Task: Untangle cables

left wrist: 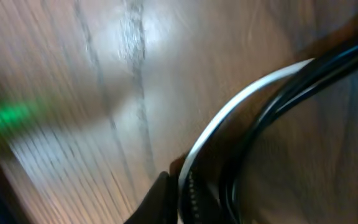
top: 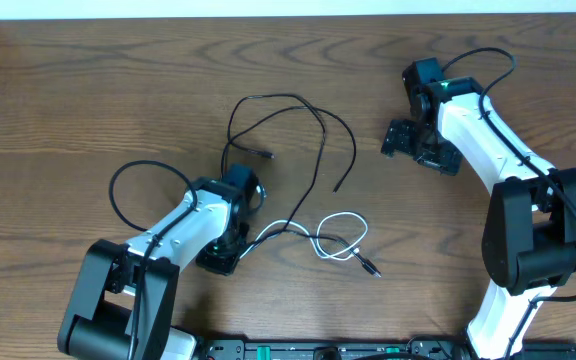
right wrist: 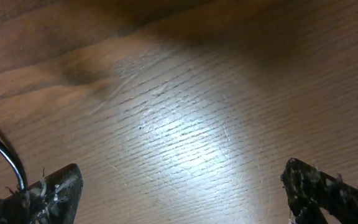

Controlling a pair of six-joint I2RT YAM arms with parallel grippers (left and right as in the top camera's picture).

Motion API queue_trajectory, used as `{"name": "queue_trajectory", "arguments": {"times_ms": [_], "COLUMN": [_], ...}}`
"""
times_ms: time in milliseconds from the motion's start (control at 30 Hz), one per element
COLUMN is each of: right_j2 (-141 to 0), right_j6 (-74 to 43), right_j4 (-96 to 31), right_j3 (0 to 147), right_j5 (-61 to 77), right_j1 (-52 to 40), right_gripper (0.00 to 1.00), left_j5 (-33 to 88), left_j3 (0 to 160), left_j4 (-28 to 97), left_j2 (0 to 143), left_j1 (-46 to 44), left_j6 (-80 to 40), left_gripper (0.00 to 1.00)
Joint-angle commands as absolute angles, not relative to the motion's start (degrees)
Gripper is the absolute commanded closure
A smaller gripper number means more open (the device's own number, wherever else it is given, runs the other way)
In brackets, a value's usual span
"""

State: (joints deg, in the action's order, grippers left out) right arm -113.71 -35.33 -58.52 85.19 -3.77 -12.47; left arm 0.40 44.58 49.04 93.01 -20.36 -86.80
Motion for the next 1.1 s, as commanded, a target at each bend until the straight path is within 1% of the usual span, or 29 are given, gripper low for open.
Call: {"name": "queue_trajectory", "arguments": {"times_ms": [0, 167, 367, 600, 700, 800, 900, 1067], "right_j2": [-112.6, -112.6, -112.6, -112.6, -112.6, -112.6, -112.6, -112.6], "right_j6": [-34.6, -34.6, -34.6, -34.6, -34.6, -34.6, -34.6, -34.6], "right_j4": [-58.5, -58.5, -58.5, -58.5, -58.5, -58.7, -58.7, -58.8], "right_j3": [84.9, 84.9, 84.9, 84.9, 84.9, 84.9, 84.9, 84.9], "right_j5": [-3.9, -3.9, -3.9, -3.9, -3.9, -3.6, -1.9, -0.2], "right_j1": [-12.8, -12.8, -12.8, -12.8, -12.8, -12.8, -12.9, -12.9], "right_gripper": [0.01, 0.01, 0.01, 0.01, 0.01, 0.01, 0.01, 0.01], "left_j5": [-3.7, -3.5, -3.7, -3.7, -3.7, -3.3, 1.1, 2.4], "left_j3": [43.5, 45.8, 50.3, 56.0, 58.0, 58.9, 58.9, 58.9], "left_j4": [49.1, 50.3, 51.0, 45.6, 42.8, 38.3, 34.1, 33.8], "left_j2": [93.9, 91.8, 84.3, 72.8, 68.2, 63.0, 58.5, 55.3], "left_j1": [-20.2, -19.5, -18.1, -17.1, -17.1, -17.2, -17.2, -17.2], "left_j6": [-84.0, -72.4, -59.5, -39.8, -36.2, -35.6, -35.6, -35.6], "left_gripper": [0.93, 0.93, 0.92, 0.93, 0.93, 0.93, 0.93, 0.93]}}
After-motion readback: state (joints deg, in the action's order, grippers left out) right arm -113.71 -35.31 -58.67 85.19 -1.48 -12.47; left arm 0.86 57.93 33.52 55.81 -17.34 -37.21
